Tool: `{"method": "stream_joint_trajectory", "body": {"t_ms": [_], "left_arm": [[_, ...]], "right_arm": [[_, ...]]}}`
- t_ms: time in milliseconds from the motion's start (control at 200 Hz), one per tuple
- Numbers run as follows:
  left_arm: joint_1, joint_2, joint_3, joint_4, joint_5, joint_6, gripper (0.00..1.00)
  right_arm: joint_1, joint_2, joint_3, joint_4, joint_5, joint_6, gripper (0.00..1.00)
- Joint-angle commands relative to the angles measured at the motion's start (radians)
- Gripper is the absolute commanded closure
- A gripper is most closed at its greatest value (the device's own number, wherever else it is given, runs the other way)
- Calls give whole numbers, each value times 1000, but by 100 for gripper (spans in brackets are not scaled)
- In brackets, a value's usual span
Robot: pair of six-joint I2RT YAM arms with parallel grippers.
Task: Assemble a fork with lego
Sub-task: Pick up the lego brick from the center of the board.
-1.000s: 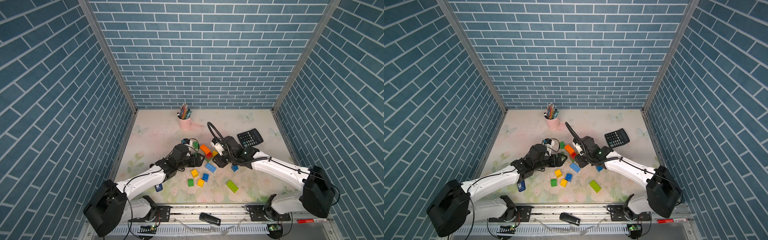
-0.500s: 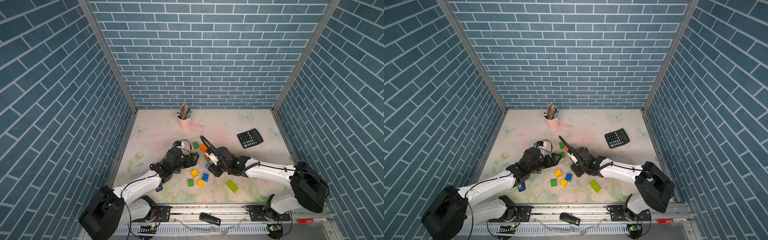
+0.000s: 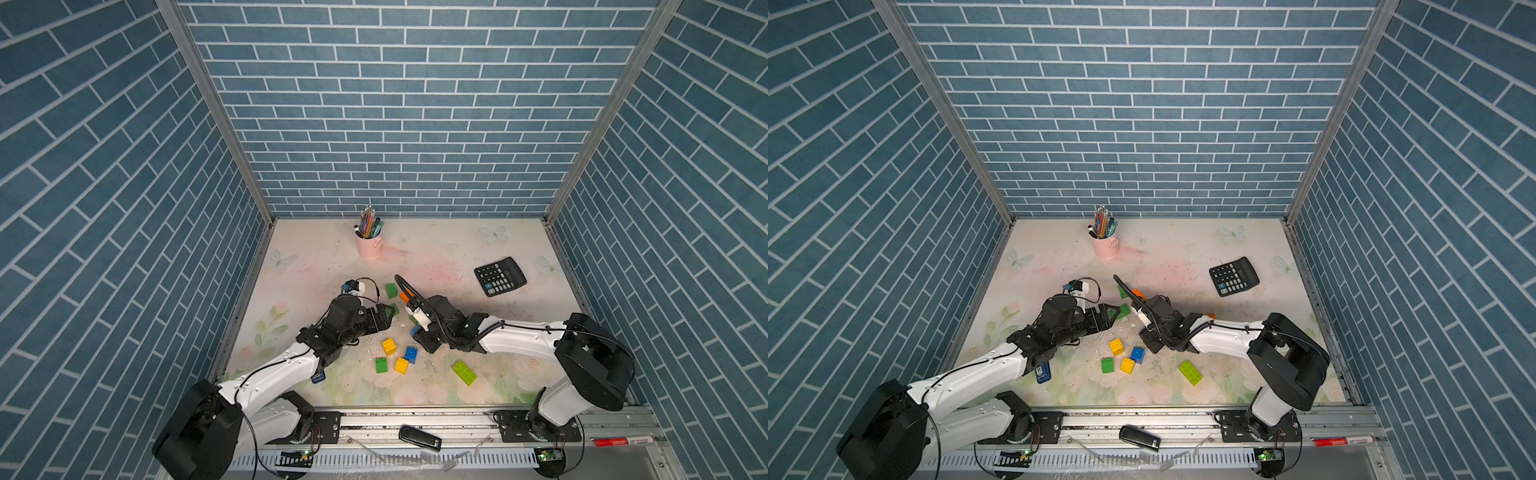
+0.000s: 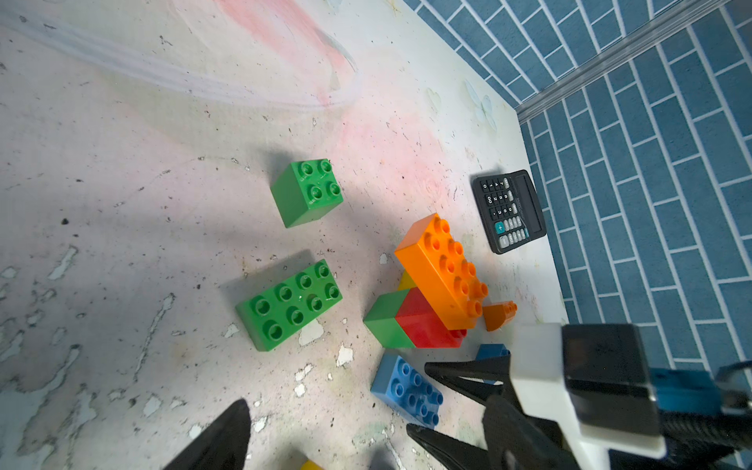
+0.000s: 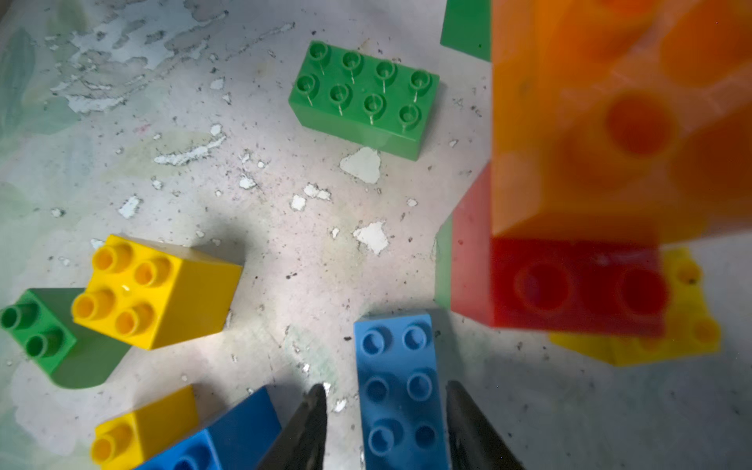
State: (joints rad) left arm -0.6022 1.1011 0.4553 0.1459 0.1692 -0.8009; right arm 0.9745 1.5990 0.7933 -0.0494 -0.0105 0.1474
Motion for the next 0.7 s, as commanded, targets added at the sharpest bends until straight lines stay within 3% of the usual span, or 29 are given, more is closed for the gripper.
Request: {"method": "stream_joint_trajectory", "body": {"t_ms": [0,430,695], "left_arm": [[4,5,5,-13,-5,1,10],[3,49,19,9,12,5,10],[-9,40,21,-8,11,23,10]], "right_arm": [[3,20,-15,19,30,-39,53],[4,5,-41,-16,27,-31,70],[6,-75,-70,-130,14,-21,73]]}}
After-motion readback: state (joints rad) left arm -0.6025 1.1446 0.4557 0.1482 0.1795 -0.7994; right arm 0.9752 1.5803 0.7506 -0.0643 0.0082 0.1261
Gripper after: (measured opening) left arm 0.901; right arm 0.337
